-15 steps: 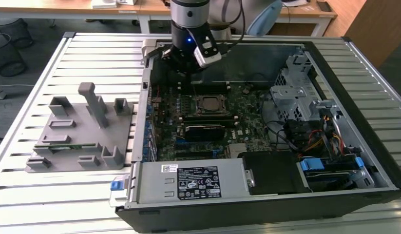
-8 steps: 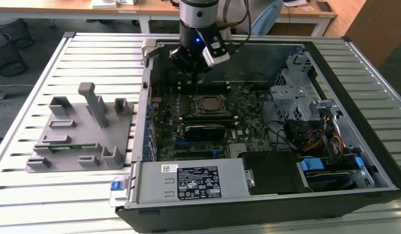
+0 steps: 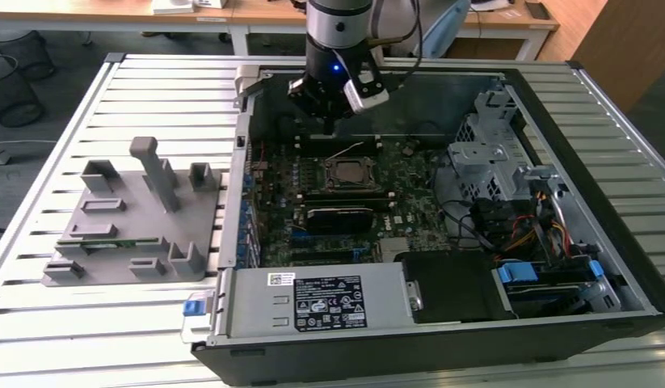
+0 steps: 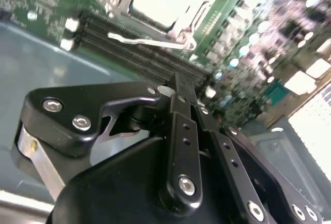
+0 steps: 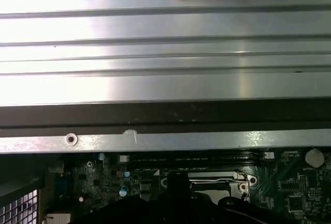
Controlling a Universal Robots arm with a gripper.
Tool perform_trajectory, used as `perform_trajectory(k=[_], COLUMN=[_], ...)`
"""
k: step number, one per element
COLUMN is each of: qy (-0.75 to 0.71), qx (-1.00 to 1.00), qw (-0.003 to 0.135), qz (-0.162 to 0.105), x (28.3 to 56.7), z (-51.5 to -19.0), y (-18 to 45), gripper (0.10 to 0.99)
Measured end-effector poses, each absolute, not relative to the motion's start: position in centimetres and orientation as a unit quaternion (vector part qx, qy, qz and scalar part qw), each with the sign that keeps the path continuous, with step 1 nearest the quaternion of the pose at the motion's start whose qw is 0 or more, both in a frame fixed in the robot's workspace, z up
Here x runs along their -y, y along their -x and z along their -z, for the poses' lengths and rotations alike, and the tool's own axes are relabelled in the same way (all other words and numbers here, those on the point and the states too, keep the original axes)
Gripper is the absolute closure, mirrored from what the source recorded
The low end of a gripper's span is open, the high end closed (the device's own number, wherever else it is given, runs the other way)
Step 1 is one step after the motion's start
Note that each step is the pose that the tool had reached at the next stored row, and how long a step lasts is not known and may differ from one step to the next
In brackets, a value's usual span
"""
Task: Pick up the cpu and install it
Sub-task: 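Install the first cpu locking lever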
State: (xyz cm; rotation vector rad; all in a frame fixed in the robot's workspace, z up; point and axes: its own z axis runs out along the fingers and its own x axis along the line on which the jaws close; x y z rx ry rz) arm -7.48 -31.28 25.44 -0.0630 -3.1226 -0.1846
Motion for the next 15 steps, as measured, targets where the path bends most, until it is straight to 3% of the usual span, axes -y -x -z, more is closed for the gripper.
perform_trajectory(k=[15], qy=[0.004], qx=[0.998], qw=[0.007], qz=[0.062], x=[31.78], z=[-24.66], y=[6.78], gripper=[0.98])
